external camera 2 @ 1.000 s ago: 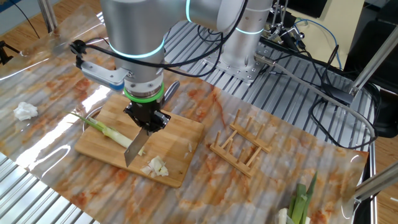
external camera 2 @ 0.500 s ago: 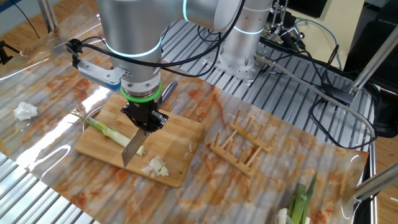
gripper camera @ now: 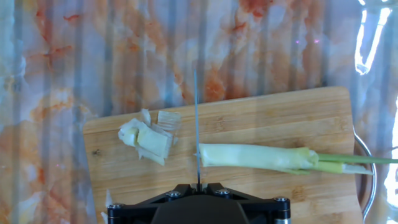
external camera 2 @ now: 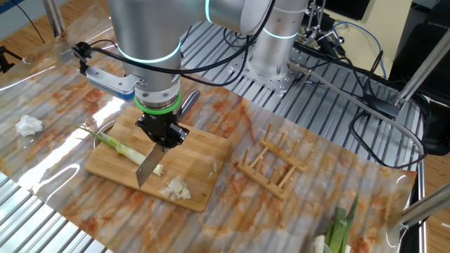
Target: Chop the scallions
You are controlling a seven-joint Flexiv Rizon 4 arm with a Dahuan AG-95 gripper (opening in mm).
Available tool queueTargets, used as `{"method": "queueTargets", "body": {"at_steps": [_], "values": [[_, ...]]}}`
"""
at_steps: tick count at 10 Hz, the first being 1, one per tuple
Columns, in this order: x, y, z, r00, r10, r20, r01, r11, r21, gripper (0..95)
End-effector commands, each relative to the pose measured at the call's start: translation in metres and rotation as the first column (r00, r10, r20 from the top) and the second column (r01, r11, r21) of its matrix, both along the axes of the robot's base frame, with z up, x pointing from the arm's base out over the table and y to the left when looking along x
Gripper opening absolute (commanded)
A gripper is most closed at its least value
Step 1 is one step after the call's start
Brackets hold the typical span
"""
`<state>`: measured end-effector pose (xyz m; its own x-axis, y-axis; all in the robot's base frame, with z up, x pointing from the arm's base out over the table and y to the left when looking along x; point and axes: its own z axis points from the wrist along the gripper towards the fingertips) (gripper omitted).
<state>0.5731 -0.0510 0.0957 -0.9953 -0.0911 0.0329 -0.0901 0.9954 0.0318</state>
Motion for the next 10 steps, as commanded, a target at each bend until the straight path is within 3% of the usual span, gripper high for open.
{"method": "queueTargets", "body": {"at_steps": [1,10], "values": [[-0.0004,-0.0012,0.0008,1.0,-0.002,-0.001,0.002,1.0,-0.007,0.0],[0.0015,-0.0059,0.0027,1.0,0.0,0.002,0.0,1.0,-0.018,0.0]]}}
